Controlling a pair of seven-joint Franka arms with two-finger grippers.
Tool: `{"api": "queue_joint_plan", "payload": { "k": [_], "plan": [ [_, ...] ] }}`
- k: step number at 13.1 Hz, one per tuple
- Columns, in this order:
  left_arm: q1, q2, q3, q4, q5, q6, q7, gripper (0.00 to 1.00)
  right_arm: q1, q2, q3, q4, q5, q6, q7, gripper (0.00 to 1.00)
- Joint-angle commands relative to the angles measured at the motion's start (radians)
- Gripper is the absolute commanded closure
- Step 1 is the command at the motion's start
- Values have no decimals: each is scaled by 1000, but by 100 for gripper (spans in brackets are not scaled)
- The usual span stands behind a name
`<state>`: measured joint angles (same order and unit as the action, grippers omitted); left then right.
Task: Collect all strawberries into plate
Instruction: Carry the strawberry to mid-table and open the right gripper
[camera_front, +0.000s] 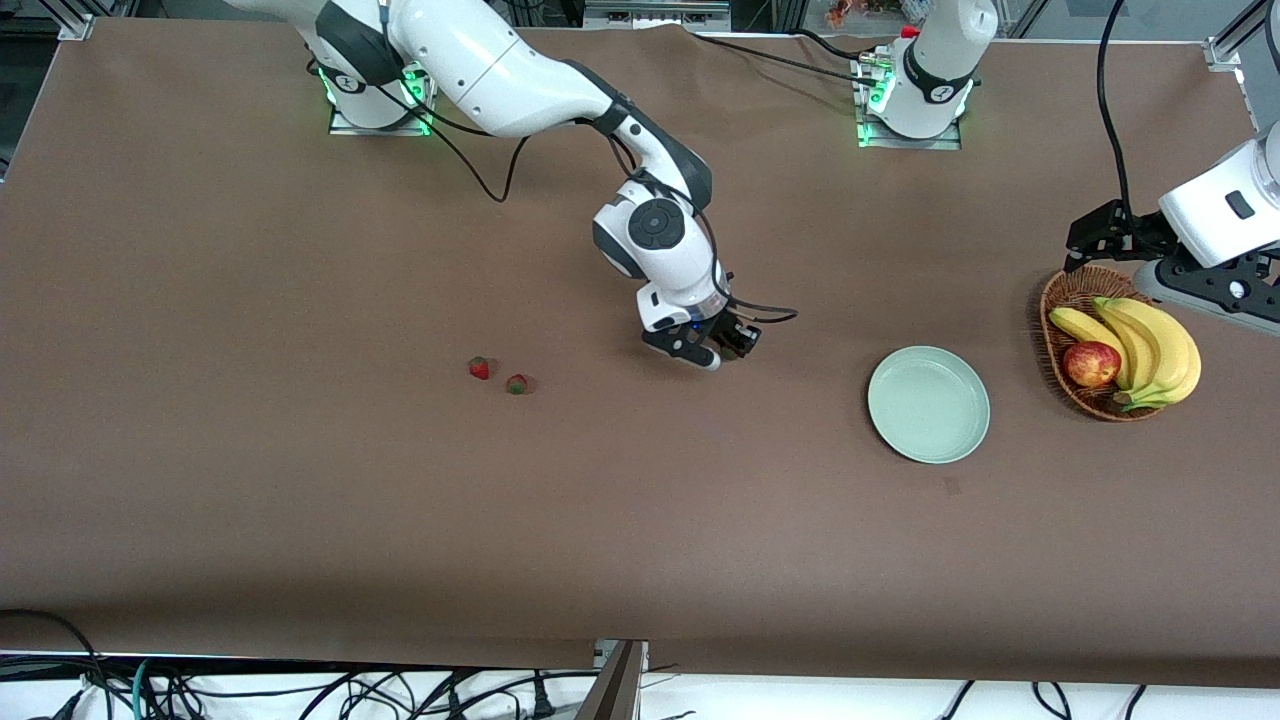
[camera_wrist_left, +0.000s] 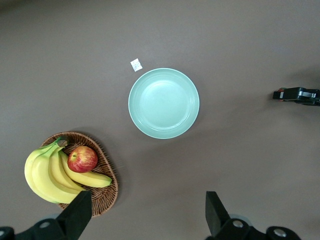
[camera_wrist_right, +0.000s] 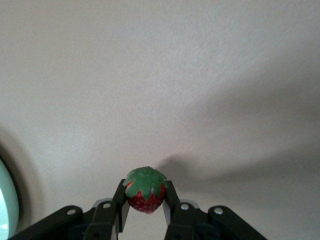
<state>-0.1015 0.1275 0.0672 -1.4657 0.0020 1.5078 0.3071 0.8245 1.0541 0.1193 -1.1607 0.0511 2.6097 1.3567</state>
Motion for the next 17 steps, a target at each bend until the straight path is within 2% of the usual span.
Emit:
{"api": "queue_joint_plan", "payload": {
  "k": [1, 2, 4, 5, 6, 7, 9, 13, 15, 17],
  "plan": [
    [5, 6, -1, 21, 9, -21, 26, 0, 41, 24, -47, 39, -4, 12, 44, 80],
    [5, 6, -1, 21, 9, -21, 26, 0, 42, 29, -50, 39, -5, 13, 44, 71],
    [5, 6, -1, 21, 9, -21, 26, 0, 44, 30, -58, 32, -19, 12, 44, 33],
    [5, 6, -1, 21, 9, -21, 26, 0, 42, 26, -59, 32, -22, 4, 44, 20],
    [5, 6, -1, 21, 9, -21, 26, 0, 39, 12, -59, 32, -19, 1, 41, 4],
    [5, 6, -1, 21, 9, -21, 26, 0, 33, 0, -62, 32, -19, -29, 38, 3],
    [5, 6, 0, 21, 9, -24, 24, 0, 21, -47, -121, 39, -22, -188, -2, 3],
    [2, 21, -7, 19, 7, -112, 24, 0, -91, -173, -130, -2, -13, -464, -345, 3],
    [-4, 62, -7, 15, -48, -181, 12, 0, -168, -265, -148, -107, -13, -537, -553, 3],
    [2, 117, -7, 15, -97, -163, 9, 0, -192, -347, -219, -265, -13, -511, -744, 4]
  ]
}}
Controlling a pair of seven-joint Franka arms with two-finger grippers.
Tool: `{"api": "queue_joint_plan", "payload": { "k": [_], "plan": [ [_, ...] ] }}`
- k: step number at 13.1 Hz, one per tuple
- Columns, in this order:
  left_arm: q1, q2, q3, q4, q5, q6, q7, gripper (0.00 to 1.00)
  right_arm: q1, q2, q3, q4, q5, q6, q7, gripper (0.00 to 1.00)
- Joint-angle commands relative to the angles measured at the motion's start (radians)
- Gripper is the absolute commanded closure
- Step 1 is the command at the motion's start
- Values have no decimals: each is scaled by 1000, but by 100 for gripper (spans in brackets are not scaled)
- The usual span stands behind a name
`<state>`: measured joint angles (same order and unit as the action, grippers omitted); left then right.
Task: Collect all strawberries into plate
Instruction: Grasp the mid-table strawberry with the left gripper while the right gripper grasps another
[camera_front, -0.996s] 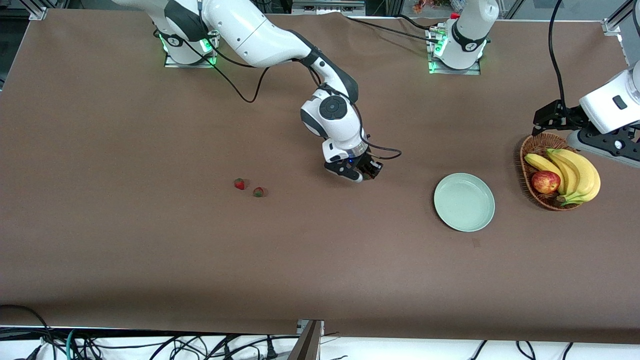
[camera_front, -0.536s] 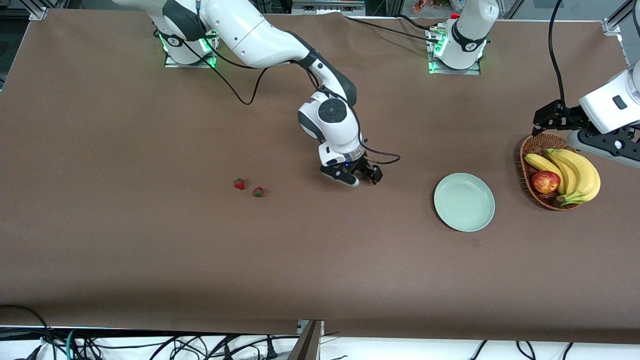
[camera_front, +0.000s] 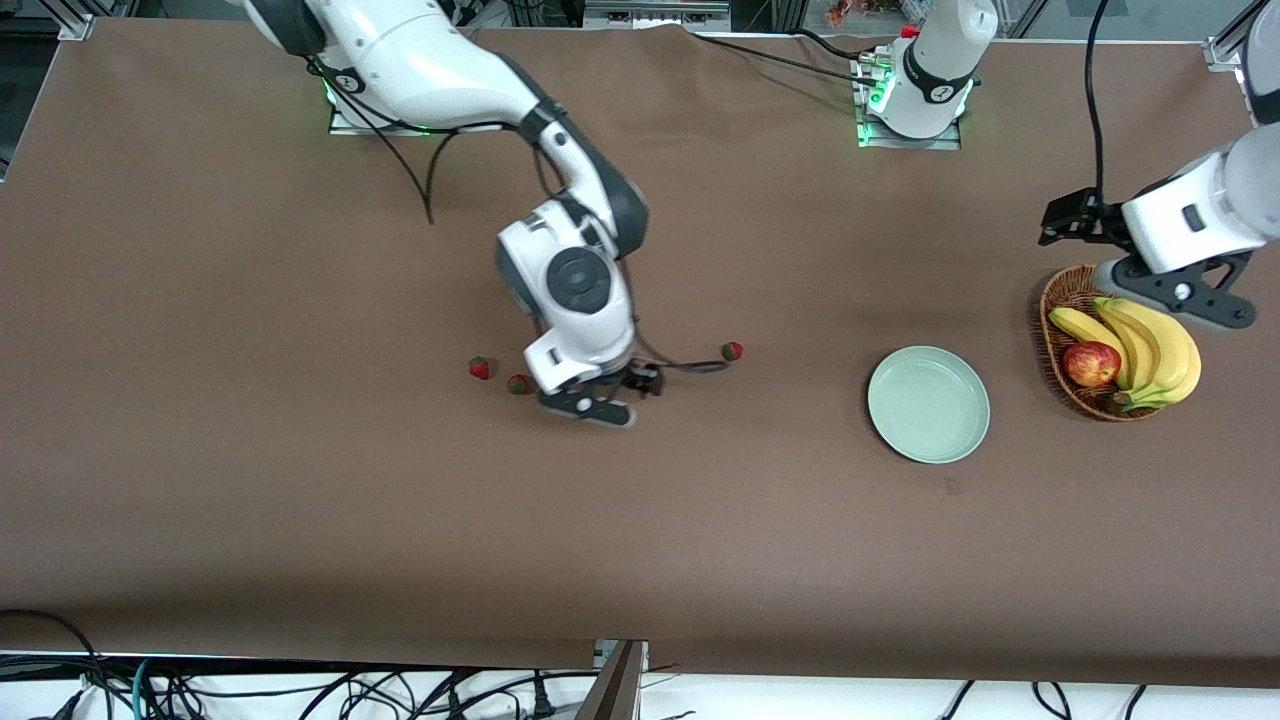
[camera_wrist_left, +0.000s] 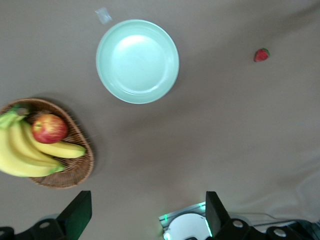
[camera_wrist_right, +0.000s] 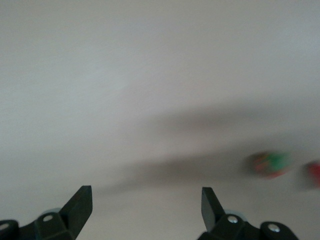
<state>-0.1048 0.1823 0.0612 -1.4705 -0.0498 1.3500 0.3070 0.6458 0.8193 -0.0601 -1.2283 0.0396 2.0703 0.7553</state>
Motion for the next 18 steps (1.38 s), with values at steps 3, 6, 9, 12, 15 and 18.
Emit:
{"api": "queue_joint_plan", "payload": {
  "k": [3, 6, 9, 12, 15, 18],
  "plan": [
    [-4, 178, -1, 16, -79, 139, 9, 0, -14, -134, -63, -307, 0, 115, -174, 6],
    [-42, 313, -7, 15, -125, 306, -2, 0, -14, -135, -63, -365, 2, 140, -165, 12],
    [-154, 342, -8, -5, -127, 386, -272, 0, -14, -152, -63, -405, 2, 140, -165, 14],
    [-252, 341, -29, -153, -130, 584, -516, 0, -14, -161, -63, -431, 2, 142, -165, 24],
    [-361, 338, -56, -354, -131, 867, -772, 0, -14, -154, -63, -435, 3, 162, -163, 28],
    [-459, 359, -63, -471, -131, 1128, -946, 0, -15, -147, -63, -441, 3, 186, -163, 31]
  ]
}}
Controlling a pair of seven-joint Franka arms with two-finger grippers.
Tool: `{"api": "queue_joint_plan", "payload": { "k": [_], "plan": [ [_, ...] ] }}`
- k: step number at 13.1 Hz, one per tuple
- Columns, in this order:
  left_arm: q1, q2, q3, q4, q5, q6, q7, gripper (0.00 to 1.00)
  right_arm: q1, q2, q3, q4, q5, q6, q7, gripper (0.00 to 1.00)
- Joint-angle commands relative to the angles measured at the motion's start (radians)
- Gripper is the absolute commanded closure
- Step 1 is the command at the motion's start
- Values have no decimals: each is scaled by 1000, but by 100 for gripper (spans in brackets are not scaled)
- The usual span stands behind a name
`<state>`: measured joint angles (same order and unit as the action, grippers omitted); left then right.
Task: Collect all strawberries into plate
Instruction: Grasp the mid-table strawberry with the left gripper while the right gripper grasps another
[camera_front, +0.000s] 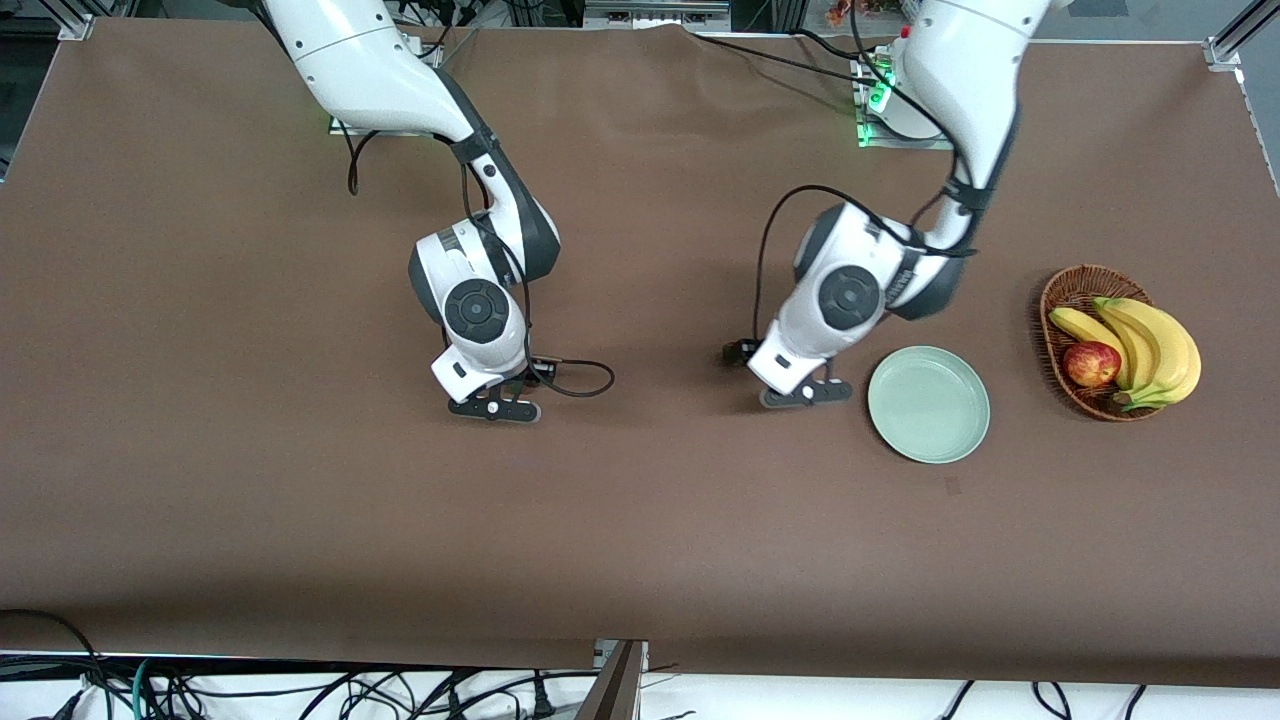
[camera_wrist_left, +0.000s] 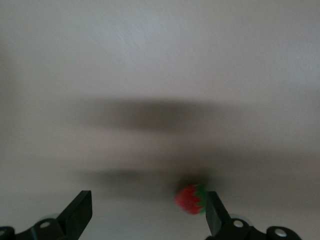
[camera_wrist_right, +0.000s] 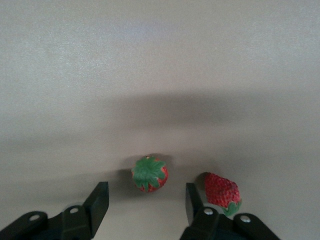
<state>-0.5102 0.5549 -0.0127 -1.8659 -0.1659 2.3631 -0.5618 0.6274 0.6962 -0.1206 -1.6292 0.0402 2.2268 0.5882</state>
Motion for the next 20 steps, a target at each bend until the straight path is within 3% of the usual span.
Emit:
{"api": "queue_joint_plan", "payload": {
  "k": [1, 3, 4, 6, 16, 18, 19, 20],
  "plan": [
    [-80, 5, 11, -94, -15, 180, -108, 0, 3, -23, -2, -46, 3, 39, 4, 31],
    [-105, 26, 1, -116, -15, 251, -161, 0, 0, -23, -2, -47, 4, 47, 4, 35],
    [-106, 25, 0, -115, -15, 251, -161, 16, -2, -21, -2, -47, 3, 50, 4, 36],
    [-102, 25, 2, -113, -14, 251, -148, 31, -3, -17, -2, -49, 4, 51, 4, 37],
    [-90, 25, 10, -107, -1, 251, -139, 41, -5, -15, -2, -75, 20, 93, 2, 47],
    [-88, 23, 10, -107, -1, 251, -139, 61, -5, -14, -2, -75, 20, 94, 4, 51],
    [-87, 22, 10, -107, -1, 249, -139, 84, -5, -14, -2, -75, 20, 94, 4, 52],
    [-80, 19, 10, -107, -1, 246, -141, 94, -5, -14, -2, -75, 20, 94, 4, 54]
  ]
}}
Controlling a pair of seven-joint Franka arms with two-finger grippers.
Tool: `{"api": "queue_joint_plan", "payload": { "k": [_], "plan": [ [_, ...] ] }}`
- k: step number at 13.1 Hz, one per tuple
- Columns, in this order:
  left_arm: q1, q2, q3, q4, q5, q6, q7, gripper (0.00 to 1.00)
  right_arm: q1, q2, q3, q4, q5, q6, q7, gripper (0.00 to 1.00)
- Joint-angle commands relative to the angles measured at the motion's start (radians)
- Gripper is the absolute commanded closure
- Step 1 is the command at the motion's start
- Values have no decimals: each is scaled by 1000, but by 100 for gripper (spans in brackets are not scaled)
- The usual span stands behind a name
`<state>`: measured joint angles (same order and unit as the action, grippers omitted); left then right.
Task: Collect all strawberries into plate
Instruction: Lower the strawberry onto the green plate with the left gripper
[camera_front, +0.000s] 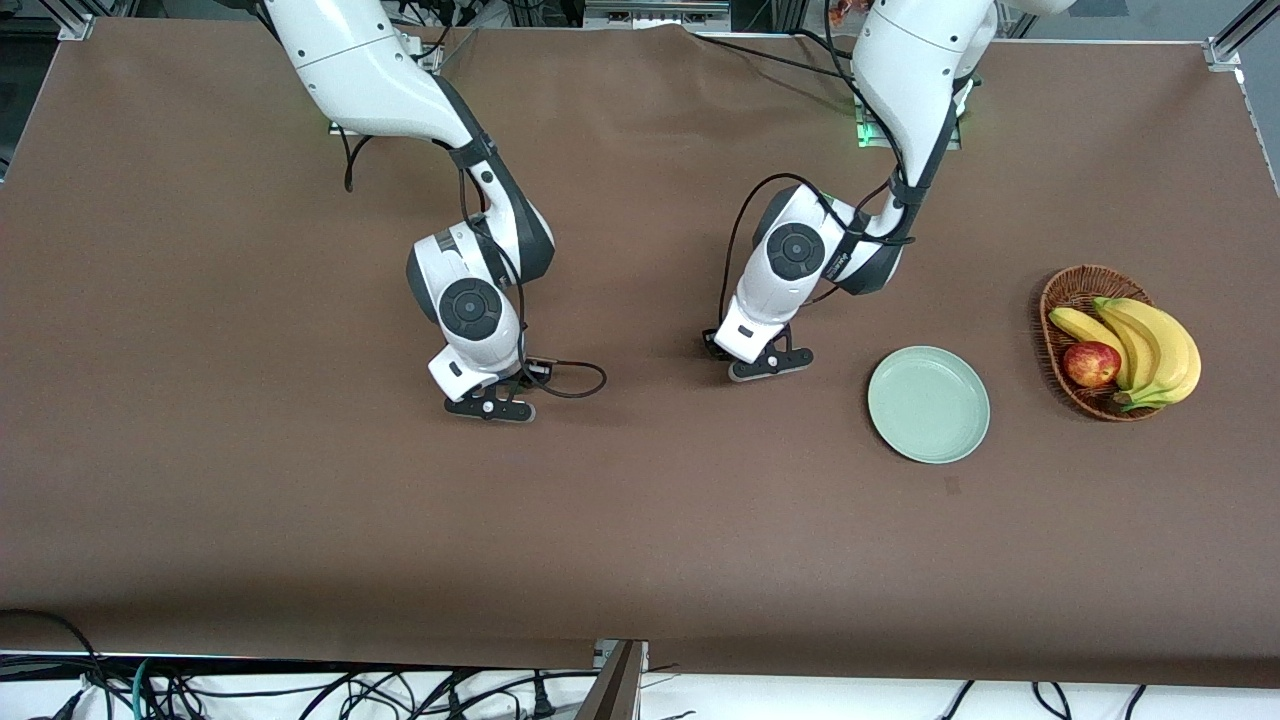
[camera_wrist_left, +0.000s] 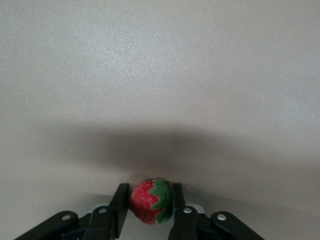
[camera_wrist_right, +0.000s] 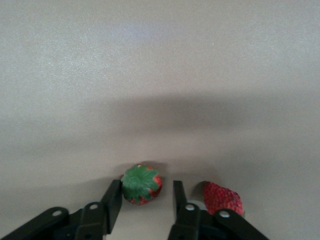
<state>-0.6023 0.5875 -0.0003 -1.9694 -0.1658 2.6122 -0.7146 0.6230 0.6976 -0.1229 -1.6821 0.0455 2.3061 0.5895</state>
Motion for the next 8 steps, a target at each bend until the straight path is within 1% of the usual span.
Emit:
{"api": "queue_joint_plan", "payload": {
  "k": [1, 2, 3, 5, 6, 8],
  "plan": [
    [19, -18, -3, -3, -1, -6, 11, 97, 0, -15, 0, -21, 14, 15, 3, 56],
    [30, -34, -3, -3, -1, -17, 12, 97, 0, -15, 0, -22, 14, 15, 3, 62],
    [53, -53, -3, 0, 0, -56, 44, 97, 0, -15, 0, -21, 14, 15, 3, 69],
    [137, -112, -3, 18, 0, -183, 180, 96, 0, -15, 0, -21, 14, 15, 1, 81],
    [185, -135, -3, 39, 0, -260, 255, 96, 0, -15, 0, -19, 14, 13, 1, 82],
    [275, -149, -3, 108, 0, -404, 401, 96, 1, -23, 3, -8, 22, 1, 6, 83]
  ]
}}
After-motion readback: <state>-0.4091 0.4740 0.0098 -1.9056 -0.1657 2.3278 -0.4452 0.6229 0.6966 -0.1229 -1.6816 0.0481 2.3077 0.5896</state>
